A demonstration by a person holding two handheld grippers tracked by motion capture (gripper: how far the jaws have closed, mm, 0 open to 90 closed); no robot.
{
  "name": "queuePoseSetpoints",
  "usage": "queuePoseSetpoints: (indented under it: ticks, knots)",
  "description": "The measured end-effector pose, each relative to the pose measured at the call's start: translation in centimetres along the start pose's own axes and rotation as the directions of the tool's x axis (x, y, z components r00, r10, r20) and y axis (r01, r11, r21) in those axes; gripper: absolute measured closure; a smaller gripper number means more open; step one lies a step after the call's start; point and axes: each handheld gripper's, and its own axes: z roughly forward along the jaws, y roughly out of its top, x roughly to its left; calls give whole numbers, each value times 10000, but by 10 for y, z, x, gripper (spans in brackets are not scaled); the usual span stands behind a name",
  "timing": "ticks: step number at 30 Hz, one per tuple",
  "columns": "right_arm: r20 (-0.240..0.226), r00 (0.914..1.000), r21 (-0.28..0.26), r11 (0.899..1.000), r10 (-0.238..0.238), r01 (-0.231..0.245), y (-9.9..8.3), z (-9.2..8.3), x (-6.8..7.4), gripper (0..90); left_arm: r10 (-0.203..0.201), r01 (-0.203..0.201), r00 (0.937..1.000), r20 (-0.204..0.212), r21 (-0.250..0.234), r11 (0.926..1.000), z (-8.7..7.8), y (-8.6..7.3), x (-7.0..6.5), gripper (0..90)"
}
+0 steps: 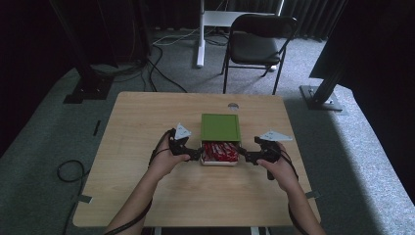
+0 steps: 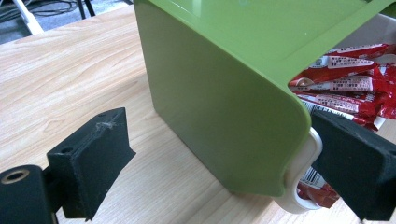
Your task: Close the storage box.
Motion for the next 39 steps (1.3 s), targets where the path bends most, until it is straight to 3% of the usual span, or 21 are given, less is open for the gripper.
queuePoseSetpoints:
  ticks: [29, 39]
  knots:
    - [255, 9996, -104, 9999, 78, -75, 3, 7, -3, 107, 241, -239, 9991, -341, 81, 9997, 11, 5, 4, 55]
    - [339, 9994, -244, 9997, -6, 15, 2, 5, -1, 121, -146, 146, 9999, -39, -226, 9996, 3, 7, 1, 57]
